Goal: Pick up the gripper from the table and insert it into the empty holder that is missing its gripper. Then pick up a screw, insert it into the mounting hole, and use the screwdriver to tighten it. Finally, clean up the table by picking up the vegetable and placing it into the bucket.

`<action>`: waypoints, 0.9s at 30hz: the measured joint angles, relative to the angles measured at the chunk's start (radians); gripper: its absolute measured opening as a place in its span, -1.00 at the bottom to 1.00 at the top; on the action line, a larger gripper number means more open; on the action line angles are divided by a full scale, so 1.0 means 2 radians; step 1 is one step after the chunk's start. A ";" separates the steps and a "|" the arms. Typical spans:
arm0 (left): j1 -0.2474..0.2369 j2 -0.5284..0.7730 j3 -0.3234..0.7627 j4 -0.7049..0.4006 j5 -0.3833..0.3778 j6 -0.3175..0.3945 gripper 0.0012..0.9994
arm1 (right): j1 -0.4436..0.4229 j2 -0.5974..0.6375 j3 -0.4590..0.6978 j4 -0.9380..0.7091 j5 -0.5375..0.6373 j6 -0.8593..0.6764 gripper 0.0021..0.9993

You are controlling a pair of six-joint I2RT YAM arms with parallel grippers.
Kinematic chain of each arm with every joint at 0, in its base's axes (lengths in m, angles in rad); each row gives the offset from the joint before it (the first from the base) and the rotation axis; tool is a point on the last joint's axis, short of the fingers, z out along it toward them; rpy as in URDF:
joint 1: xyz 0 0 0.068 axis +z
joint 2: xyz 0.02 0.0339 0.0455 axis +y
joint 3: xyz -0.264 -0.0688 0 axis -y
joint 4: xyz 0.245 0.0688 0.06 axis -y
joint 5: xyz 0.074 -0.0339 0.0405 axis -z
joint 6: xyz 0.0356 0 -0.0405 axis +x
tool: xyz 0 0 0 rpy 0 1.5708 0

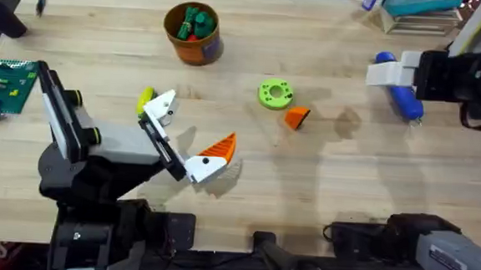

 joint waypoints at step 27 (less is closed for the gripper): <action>0.000 0.000 0.000 -0.001 0.014 -0.001 0.97 | 0.078 0.029 0.006 -0.021 -0.124 -0.057 0.99</action>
